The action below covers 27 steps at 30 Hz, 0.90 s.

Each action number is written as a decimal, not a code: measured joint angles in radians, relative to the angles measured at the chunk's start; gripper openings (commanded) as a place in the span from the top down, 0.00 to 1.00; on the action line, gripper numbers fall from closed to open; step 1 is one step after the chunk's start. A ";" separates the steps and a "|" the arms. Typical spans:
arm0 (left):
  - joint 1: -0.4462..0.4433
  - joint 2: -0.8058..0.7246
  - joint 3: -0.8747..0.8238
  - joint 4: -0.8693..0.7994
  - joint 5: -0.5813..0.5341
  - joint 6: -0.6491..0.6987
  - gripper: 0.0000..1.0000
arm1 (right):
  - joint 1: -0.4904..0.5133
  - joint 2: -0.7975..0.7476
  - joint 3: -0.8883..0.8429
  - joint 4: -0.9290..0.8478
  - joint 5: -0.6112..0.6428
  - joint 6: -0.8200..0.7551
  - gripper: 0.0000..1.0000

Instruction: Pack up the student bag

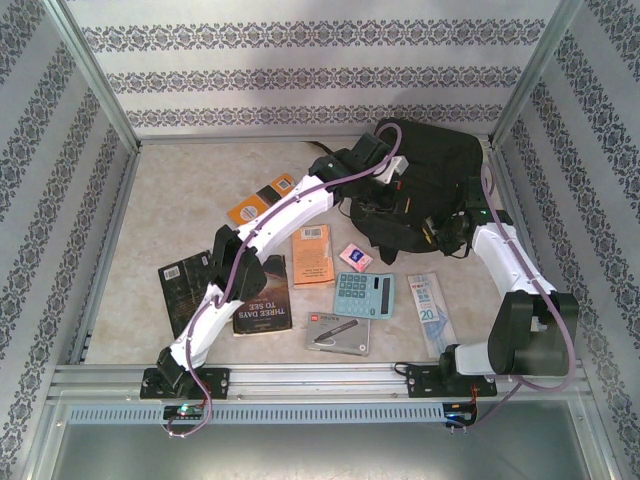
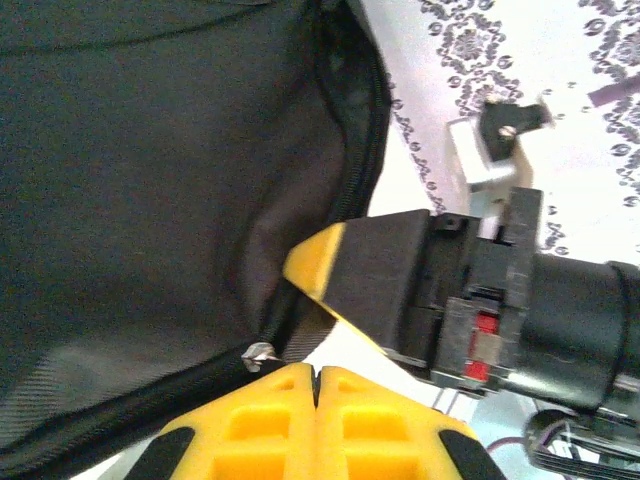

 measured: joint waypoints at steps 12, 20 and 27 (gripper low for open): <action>0.089 -0.080 -0.192 0.019 -0.029 0.032 1.00 | -0.001 0.002 0.000 -0.032 0.070 -0.055 0.99; 0.137 -0.146 -0.290 0.063 -0.028 0.031 1.00 | -0.001 0.002 0.013 -0.039 0.088 -0.079 0.99; 0.187 -0.111 -0.209 0.074 -0.055 0.036 1.00 | -0.014 0.006 0.031 -0.066 0.137 -0.117 0.96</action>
